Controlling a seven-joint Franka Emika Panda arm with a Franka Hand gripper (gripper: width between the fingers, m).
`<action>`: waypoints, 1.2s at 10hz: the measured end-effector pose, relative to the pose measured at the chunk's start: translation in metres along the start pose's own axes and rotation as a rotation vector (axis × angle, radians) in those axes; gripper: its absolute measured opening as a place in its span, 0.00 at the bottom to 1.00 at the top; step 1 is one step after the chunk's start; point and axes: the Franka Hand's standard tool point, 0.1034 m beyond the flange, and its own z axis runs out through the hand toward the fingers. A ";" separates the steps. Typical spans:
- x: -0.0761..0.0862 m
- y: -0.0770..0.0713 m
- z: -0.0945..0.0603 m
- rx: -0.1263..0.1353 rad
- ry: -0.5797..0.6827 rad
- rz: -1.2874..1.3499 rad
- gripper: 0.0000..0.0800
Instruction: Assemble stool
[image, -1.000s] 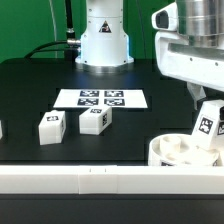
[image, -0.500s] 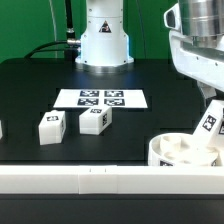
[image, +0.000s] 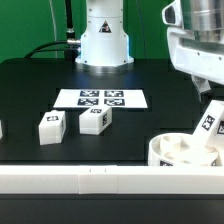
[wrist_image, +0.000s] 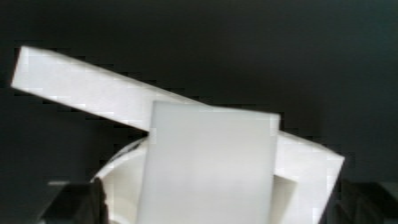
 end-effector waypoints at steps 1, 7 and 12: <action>-0.001 -0.002 -0.006 0.002 -0.001 -0.029 0.81; -0.004 -0.001 -0.009 -0.024 0.005 -0.550 0.81; -0.008 -0.004 -0.012 -0.037 0.014 -1.043 0.81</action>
Offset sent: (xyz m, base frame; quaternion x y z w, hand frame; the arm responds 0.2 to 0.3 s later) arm 0.0000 0.0000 0.0000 0.0000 0.0000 -0.1938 0.9810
